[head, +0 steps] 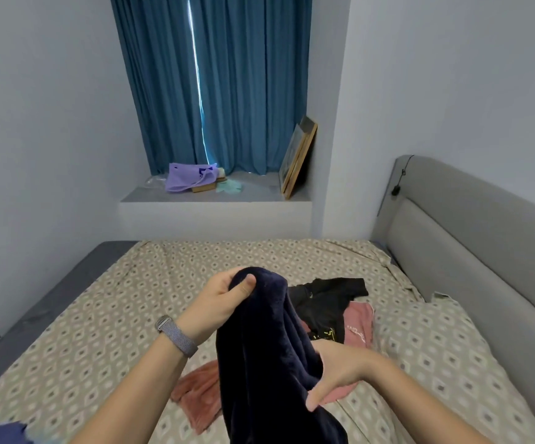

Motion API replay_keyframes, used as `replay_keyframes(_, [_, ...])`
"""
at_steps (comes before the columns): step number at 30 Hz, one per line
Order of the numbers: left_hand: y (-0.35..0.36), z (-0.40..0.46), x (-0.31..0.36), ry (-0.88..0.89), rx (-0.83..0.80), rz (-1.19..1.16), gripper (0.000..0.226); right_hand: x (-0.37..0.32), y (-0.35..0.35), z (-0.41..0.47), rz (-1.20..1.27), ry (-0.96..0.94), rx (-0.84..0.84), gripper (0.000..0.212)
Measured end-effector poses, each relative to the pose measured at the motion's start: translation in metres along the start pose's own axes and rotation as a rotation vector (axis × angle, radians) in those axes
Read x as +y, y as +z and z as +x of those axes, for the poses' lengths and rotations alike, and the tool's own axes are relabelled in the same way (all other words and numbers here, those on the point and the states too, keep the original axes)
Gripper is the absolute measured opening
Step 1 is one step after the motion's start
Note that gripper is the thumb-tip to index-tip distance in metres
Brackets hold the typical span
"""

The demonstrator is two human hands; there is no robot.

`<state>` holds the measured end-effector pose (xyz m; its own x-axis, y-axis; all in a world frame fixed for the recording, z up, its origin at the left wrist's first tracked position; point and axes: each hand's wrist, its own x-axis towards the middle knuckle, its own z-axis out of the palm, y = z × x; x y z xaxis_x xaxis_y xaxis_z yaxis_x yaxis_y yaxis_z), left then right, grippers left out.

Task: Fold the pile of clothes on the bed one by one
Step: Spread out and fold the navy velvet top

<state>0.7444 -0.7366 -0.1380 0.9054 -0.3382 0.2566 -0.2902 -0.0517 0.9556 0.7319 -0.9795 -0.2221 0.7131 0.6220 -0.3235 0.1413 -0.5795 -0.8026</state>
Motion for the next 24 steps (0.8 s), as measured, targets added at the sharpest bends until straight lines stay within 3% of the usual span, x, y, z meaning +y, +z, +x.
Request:
replay_keyframes(2, [-0.003,0.003,0.009,0.04,-0.013,0.015,0.071,0.015,0.007,0.0,-0.107,-0.036,0.046,0.07])
replay_keyframes(4, [-0.006,0.005,0.013,0.051,0.014,0.026,0.072,0.032,0.012,-0.002,-0.203,-0.019,0.096,0.065])
replay_keyframes(7, [-0.017,0.008,0.01,0.006,0.099,0.043,0.054,0.064,0.017,-0.004,-0.211,0.08,0.224,0.066])
replay_keyframes(9, [-0.031,0.008,0.007,-0.054,0.143,0.114,0.023,0.077,0.013,-0.008,-0.132,0.1,0.339,0.04])
replay_keyframes(11, [-0.043,0.007,0.001,-0.109,0.177,0.236,0.018,0.082,0.005,-0.017,-0.05,0.114,0.486,0.018])
replay_keyframes(14, [-0.054,0.003,-0.01,-0.185,0.248,0.353,0.019,0.079,-0.005,-0.027,0.042,0.045,0.711,0.026])
replay_keyframes(18, [-0.058,-0.006,-0.02,-0.239,0.435,0.239,0.025,0.057,0.003,-0.029,0.129,-0.041,0.911,0.038])
replay_keyframes(21, [-0.066,-0.017,-0.017,-0.272,0.569,0.162,0.023,0.044,0.006,-0.04,-0.041,0.098,0.742,0.051])
replay_keyframes(24, [-0.073,-0.031,-0.011,-0.227,0.525,0.215,0.021,0.032,0.005,-0.049,-0.34,0.218,0.432,0.039])
